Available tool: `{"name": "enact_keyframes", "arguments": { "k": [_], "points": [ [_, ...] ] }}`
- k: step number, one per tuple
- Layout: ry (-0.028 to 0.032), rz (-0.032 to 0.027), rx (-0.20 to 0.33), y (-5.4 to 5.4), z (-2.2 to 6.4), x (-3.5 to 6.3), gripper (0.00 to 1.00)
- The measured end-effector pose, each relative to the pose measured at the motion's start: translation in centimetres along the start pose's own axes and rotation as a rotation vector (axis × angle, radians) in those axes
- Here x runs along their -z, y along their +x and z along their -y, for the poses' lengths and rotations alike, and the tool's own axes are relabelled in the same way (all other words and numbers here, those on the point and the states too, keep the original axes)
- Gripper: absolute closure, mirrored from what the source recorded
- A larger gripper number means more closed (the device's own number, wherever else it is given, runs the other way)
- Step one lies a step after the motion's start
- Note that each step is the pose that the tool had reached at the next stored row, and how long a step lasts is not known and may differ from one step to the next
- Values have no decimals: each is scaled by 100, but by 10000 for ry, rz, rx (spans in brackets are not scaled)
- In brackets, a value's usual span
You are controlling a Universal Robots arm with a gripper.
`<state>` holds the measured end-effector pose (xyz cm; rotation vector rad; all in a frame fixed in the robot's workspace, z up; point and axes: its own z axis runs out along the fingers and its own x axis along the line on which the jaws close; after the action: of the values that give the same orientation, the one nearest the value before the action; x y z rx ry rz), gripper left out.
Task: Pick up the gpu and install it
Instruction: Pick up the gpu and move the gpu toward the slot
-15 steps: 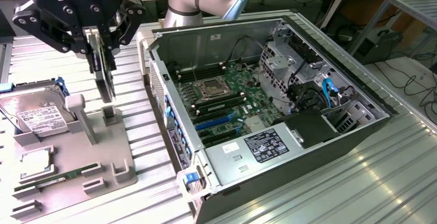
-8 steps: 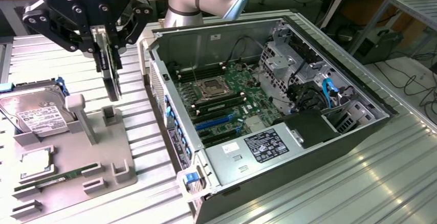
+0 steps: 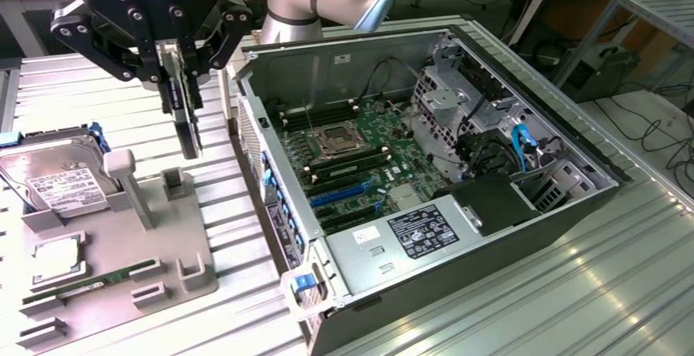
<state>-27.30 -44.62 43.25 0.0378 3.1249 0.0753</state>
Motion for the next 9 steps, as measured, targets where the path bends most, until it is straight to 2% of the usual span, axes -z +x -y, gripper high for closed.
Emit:
{"name": "enact_keyframes", "arguments": {
  "k": [9],
  "points": [
    [0,0,0,-97,-2,-1,72]
  ]
}}
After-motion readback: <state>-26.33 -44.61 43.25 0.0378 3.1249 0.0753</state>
